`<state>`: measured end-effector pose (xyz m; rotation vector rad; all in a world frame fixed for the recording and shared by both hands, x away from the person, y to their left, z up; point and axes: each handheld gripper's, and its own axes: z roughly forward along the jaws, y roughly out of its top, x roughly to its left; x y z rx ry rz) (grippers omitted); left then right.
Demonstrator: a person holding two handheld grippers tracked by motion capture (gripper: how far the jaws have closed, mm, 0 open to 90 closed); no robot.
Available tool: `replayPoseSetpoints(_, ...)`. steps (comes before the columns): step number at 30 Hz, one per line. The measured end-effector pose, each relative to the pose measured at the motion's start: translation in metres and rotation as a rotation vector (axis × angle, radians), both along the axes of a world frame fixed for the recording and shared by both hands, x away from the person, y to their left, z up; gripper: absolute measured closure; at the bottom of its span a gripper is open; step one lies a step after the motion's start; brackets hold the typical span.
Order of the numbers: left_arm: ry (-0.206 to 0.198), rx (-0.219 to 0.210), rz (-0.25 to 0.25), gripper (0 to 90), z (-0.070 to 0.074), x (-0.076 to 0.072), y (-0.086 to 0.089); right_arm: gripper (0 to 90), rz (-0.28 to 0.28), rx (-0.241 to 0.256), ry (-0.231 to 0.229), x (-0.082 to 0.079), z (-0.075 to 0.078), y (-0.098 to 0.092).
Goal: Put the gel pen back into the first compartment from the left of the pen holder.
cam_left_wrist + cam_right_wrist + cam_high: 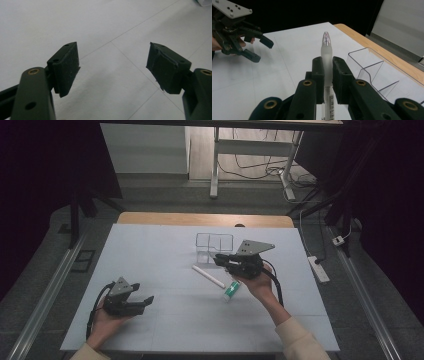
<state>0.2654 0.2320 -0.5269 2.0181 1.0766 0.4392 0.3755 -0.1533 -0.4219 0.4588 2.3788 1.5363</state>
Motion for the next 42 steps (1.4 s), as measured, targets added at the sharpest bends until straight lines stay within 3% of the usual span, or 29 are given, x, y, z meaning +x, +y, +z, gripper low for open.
replayPoseSetpoints(24, 0.002, -0.008, 0.007, 26.0, 0.0, 0.0, 0.0, 79.5, -0.006, 0.039, -0.016, 0.008, 0.008, 0.007)
replayPoseSetpoints(42, 0.008, -0.01, 0.005, 26.0, -0.001, 0.002, 0.001, 79.4, -0.036, 0.099, -0.014, 0.027, 0.015, 0.017)
